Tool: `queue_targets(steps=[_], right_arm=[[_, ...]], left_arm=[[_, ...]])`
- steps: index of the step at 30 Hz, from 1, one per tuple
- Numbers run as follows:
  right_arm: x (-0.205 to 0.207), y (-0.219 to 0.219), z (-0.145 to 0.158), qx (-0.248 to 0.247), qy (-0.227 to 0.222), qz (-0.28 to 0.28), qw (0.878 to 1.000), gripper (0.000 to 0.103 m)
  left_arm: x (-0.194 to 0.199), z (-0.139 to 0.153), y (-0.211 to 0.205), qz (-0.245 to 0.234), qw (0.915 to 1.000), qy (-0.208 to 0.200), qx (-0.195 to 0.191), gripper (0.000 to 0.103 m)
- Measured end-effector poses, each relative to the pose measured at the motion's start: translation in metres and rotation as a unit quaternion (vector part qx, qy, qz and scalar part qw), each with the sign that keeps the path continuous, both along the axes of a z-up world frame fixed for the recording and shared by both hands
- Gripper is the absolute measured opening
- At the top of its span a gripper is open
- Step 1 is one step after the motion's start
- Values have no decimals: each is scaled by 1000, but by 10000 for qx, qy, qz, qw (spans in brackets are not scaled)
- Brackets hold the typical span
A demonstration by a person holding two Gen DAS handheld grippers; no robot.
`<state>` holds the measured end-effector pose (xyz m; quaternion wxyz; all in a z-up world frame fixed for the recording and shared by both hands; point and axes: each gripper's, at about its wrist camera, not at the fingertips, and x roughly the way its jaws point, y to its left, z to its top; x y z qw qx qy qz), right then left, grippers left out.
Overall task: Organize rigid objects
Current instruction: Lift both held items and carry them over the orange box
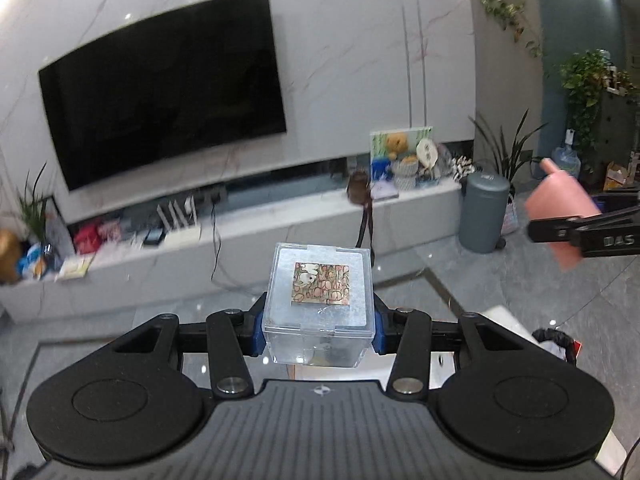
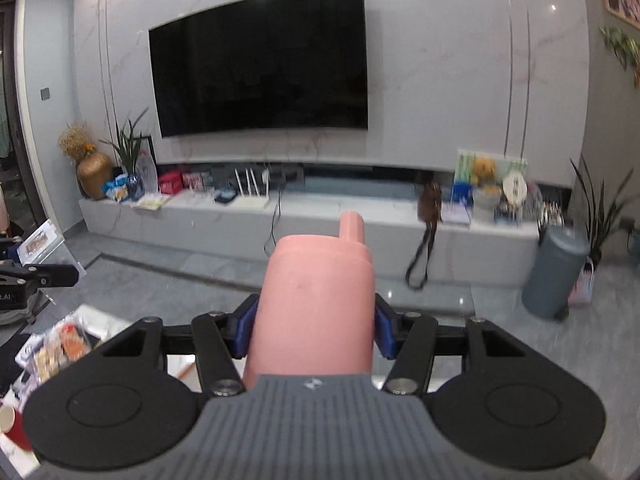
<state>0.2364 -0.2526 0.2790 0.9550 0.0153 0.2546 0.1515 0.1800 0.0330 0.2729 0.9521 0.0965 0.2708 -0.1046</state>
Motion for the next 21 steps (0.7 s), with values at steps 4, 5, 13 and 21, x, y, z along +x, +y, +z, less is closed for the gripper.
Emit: queue_targets(steps=[4,5,13,21], right_arm=[[32,14,12,-108,18,41,9999,57],[41,18,9,-134,85,56,9999,57],[114,39,-80,-30,1267,106,9919,57],[142,66,-206,-258,2317,134,9724,57]], left_arm=[[32,-14,-8,-132,9998,163,6,53],[42,-25,-9,-157,9994,299,-53,53],[105,-147,-23,-329,9897,1391,16,53],[136,-259,-22,-287,9733,2273,170,53]])
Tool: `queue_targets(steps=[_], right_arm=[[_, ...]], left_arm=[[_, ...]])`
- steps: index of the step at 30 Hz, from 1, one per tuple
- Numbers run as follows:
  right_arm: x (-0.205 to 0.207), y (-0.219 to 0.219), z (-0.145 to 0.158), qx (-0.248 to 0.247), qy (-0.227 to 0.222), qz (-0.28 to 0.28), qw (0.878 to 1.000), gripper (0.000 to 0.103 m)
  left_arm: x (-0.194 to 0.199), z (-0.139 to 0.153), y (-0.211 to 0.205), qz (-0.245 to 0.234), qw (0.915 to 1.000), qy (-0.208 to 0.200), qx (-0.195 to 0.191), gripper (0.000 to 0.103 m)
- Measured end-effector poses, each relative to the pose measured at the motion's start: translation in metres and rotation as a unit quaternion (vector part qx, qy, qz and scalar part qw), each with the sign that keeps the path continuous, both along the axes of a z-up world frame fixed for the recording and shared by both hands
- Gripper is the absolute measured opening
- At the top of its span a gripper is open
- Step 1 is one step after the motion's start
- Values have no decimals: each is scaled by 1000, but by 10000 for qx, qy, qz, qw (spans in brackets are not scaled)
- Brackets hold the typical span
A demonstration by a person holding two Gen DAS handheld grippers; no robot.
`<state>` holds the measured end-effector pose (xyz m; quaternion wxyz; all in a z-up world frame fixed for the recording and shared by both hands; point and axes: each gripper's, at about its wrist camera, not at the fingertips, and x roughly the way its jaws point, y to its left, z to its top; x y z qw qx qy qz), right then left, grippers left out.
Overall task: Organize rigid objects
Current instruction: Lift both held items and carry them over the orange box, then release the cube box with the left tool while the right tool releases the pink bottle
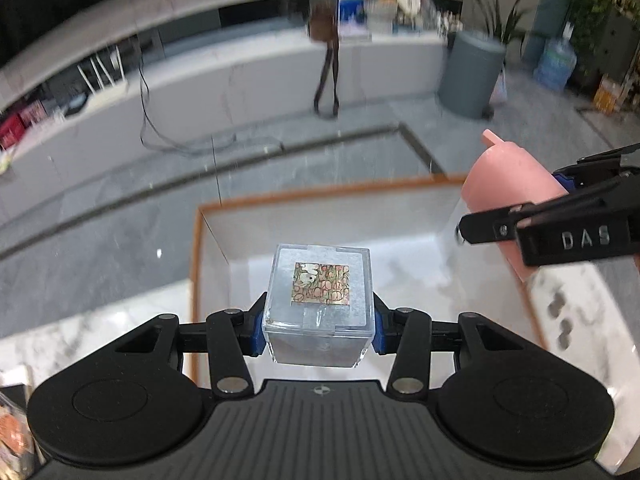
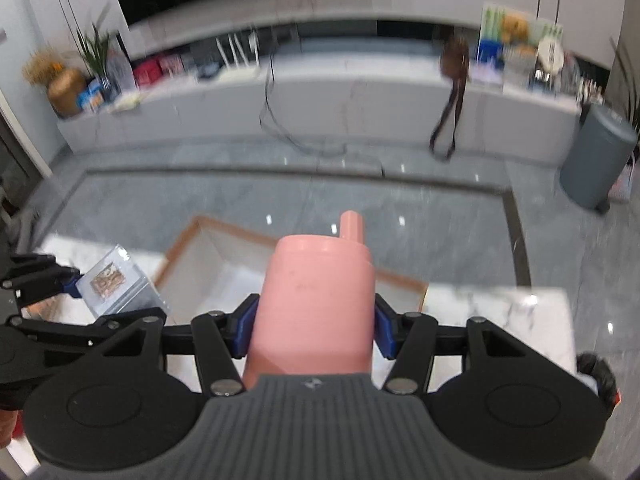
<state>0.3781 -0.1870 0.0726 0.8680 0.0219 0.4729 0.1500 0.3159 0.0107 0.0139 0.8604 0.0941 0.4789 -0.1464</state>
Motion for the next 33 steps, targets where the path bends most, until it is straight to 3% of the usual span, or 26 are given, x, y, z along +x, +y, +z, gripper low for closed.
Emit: queue_targets(steps=[7,15,23,33], right_arm=[[2,13,-71,-230,483,90,9985,57],[-3,26,-113,-463,794,448,9948,57],[-17,34,-116,-1192,679,1146,9839,57],[-27,34,-109,-1706,735,1551,9703,57]], left_arm=[[9,-38,0,-19,9994,327,132,53],[8,-64,-13,-214,9968,678,352,53],[4,-78,-24,-282,9958,816,289,53],[3,-84,-39,-408,9950,872,262,53]])
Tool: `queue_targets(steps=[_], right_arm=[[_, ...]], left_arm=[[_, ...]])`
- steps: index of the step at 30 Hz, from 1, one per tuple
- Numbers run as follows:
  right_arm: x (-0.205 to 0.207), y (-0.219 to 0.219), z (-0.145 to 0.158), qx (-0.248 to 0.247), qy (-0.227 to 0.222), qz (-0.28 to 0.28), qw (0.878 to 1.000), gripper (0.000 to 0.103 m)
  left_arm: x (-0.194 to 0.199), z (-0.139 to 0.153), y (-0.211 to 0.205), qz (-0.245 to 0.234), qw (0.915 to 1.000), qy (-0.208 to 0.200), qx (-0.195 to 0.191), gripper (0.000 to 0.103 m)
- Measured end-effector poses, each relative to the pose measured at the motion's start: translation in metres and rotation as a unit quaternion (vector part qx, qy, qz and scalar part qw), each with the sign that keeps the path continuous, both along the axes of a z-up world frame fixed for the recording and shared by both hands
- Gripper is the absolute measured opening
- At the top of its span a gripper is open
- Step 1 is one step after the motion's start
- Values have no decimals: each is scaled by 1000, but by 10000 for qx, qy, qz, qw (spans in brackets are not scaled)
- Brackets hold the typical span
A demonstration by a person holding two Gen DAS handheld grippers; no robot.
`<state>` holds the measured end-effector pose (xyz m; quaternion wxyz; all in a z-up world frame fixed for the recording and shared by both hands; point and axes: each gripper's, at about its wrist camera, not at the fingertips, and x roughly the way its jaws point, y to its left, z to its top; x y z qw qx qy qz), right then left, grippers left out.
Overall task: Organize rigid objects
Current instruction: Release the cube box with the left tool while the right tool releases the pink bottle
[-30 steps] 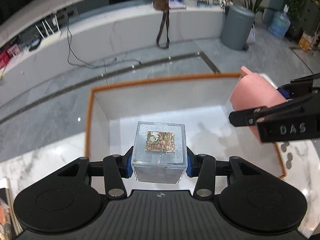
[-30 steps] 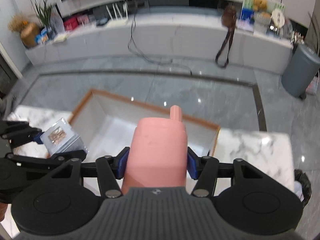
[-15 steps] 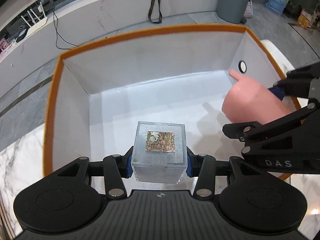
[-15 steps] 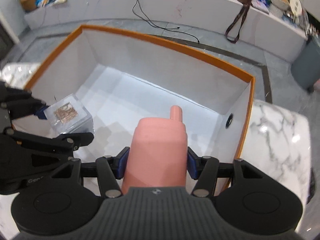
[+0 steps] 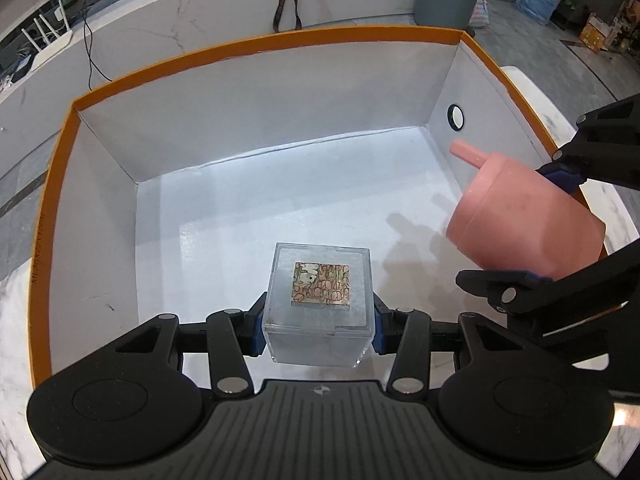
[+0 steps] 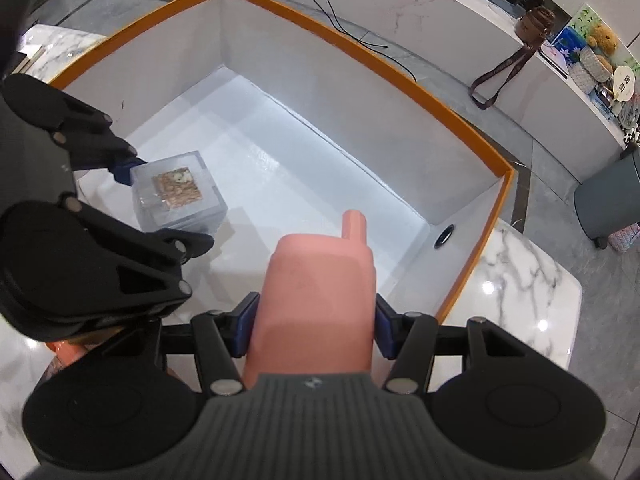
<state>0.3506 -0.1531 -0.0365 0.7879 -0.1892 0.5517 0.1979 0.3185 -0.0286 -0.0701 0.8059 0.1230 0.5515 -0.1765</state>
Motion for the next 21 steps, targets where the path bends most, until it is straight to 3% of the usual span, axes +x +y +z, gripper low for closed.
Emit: queue_targets(steps=[8,17,21], right_arm=[[-1,-1,3,-58,92,42,9999,58],[-5,-6,3,-208,189,313,9991,57],[-4,-23,1,-54,44,643,9979,64]], left_arm=[[5,-9,3,86,9997,191,-117,53],[0,-13,6,171,9988,373,-256,65],[1,-13,7,240,9985,345,-337,72]])
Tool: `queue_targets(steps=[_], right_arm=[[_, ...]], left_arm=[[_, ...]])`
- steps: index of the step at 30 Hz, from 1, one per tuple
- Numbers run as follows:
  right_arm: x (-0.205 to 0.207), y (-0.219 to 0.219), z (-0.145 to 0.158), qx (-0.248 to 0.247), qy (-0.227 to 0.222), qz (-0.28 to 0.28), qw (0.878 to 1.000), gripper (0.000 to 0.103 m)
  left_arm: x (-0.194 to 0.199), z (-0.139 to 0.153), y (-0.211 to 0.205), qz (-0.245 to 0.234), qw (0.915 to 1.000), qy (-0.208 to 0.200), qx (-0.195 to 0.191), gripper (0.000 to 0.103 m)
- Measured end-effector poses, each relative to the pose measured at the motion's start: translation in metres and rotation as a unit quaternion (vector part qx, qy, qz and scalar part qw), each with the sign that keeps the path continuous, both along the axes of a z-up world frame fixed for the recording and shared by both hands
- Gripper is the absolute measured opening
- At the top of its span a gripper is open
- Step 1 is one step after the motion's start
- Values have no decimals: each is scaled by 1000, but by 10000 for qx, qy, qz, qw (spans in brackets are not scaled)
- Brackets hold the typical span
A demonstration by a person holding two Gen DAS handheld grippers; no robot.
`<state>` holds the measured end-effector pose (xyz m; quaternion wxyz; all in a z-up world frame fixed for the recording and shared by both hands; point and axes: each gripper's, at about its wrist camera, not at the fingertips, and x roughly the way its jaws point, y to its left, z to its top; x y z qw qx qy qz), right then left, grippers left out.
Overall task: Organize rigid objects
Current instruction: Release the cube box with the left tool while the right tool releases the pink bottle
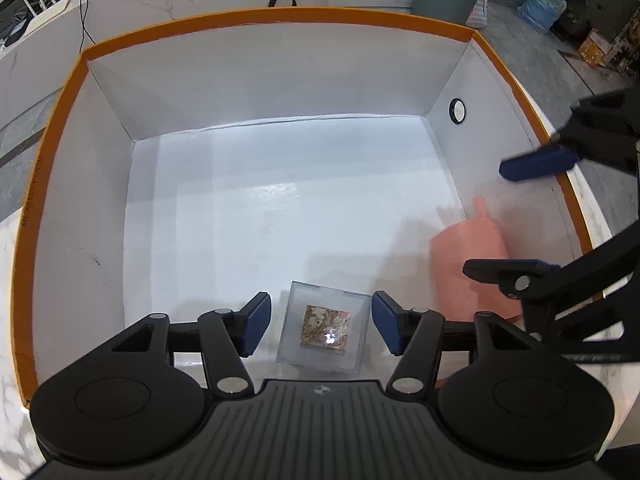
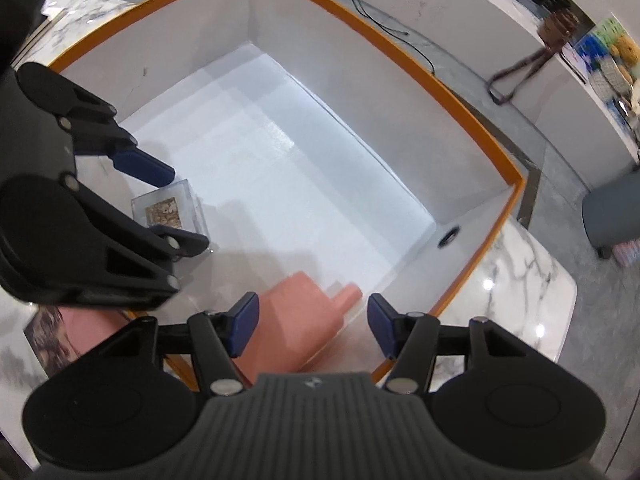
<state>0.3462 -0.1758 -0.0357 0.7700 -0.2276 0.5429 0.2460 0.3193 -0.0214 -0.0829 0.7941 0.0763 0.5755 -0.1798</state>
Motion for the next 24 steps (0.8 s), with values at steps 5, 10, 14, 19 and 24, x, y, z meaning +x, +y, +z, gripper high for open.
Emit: queue_targets(steps=[5,10,14,19,24], right_arm=[[0,-17,-2,216,-165,276,9992,70],[-13,-14,3,126,-571,402,9975,70],[-19,-21,13,302,-692,212,9969,70],[-29,-30,37,380,-738,17,9965,70],[-44,-39,67,363,-883,-114,9954,70]], left_arm=[[0,-1,1,21,9999,-148,54,74],[-6,11,-1,-100,9988,-446,180,74],[-8,23,-3,-18,9984,-545,127,77],[-23,46,-7,-41,9975,-693,160,77],[-41,79,-23,-79,9953,-927,259,79]])
